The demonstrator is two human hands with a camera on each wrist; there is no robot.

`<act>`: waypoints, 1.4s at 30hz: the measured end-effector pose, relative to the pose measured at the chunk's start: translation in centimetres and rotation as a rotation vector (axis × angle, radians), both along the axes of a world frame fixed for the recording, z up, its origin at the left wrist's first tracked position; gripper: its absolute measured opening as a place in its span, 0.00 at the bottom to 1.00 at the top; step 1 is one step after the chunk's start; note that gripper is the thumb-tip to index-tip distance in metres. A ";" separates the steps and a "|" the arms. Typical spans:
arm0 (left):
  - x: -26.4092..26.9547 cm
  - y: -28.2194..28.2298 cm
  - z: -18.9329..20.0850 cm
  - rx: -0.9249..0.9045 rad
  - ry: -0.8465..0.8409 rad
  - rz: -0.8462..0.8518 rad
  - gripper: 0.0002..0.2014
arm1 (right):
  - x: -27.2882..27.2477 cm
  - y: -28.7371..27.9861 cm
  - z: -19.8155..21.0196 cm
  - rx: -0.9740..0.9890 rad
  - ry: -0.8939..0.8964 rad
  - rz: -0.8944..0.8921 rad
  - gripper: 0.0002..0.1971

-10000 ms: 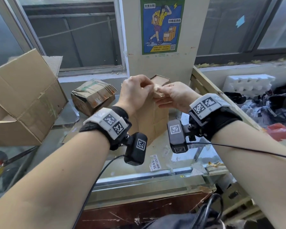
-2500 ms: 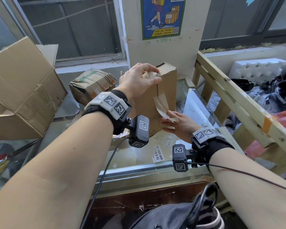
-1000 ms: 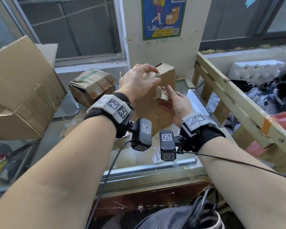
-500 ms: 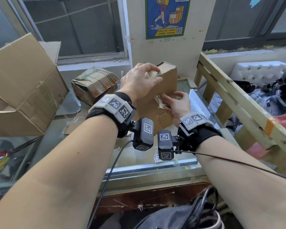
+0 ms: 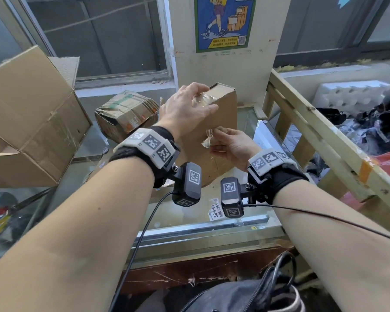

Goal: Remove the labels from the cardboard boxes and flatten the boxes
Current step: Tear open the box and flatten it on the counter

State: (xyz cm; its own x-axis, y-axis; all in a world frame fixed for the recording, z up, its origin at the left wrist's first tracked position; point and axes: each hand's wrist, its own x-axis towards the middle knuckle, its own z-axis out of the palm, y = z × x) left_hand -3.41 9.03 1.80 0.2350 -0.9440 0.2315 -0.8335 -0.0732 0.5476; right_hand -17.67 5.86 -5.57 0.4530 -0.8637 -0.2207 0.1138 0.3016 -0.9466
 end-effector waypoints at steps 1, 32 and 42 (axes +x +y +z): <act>0.0 0.1 0.1 0.016 -0.013 0.005 0.27 | 0.0 0.1 0.1 -0.008 0.005 -0.010 0.06; 0.3 4.4 -14.4 0.216 0.083 -0.034 0.32 | 0.0 0.6 -4.8 -0.402 1.004 0.462 0.16; 1.1 2.4 -12.4 0.791 -0.197 -0.378 0.66 | -0.8 0.8 -5.6 -0.417 0.942 0.455 0.10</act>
